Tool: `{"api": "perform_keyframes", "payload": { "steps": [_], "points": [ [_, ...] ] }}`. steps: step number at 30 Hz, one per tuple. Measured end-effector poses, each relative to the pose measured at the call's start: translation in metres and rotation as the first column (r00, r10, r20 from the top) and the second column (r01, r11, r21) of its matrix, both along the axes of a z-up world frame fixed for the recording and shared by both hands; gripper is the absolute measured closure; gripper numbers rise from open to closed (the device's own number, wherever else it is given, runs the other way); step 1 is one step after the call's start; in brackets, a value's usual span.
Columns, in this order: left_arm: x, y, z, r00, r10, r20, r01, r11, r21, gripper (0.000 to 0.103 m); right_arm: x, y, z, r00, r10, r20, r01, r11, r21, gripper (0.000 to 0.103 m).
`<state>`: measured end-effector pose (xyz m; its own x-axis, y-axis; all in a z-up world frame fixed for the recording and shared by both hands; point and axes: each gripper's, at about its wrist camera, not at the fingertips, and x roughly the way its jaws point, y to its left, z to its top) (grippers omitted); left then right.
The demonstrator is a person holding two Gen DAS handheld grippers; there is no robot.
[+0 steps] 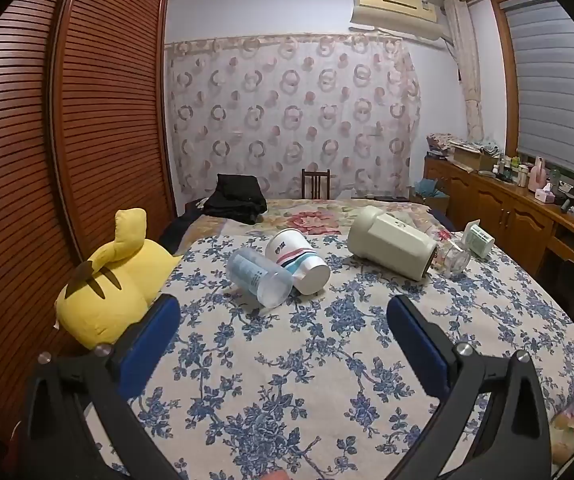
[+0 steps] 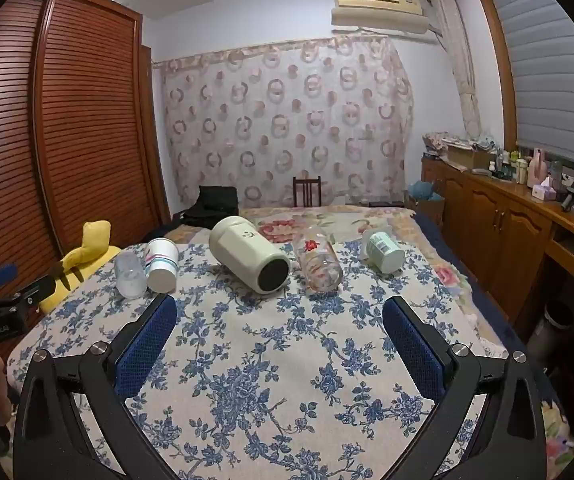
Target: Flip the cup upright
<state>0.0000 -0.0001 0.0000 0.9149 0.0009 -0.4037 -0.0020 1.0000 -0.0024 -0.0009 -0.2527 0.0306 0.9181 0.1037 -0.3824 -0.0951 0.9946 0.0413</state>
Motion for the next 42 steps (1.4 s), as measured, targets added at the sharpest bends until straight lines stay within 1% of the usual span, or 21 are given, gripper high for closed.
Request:
{"api": "perform_keyframes", "payload": {
  "steps": [11, 12, 17, 36, 42],
  "points": [
    [0.001, -0.001, -0.001, 1.000, 0.003, 0.005, -0.003, 1.000, 0.002, 0.000, 0.000, 0.000, 0.000, 1.000, 0.001, 0.000, -0.001, 1.000, 0.001, 0.000],
    [-0.003, -0.007, 0.006, 1.000, 0.000, 0.008, 0.000, 1.000, 0.000, 0.000, 0.000, 0.000, 0.000, 1.000, 0.001, 0.000, -0.001, 1.000, 0.000, 0.000],
    [-0.005, -0.011, 0.009, 1.000, -0.001, 0.008, 0.001, 1.000, 0.001, 0.000, 0.000, 0.000, 0.000, 1.000, 0.001, -0.001, -0.001, 1.000, 0.003, 0.000],
    [-0.003, -0.008, 0.006, 1.000, -0.005, 0.017, 0.005, 1.000, -0.005, 0.000, 0.000, 0.000, 0.000, 1.000, -0.001, -0.001, 0.001, 1.000, 0.003, 0.000],
    [-0.008, -0.009, 0.011, 1.000, -0.007, 0.015, 0.007, 1.000, -0.007, 0.000, 0.000, 0.000, 0.000, 1.000, 0.000, 0.001, 0.000, 1.000, 0.003, 0.000]
  ]
}}
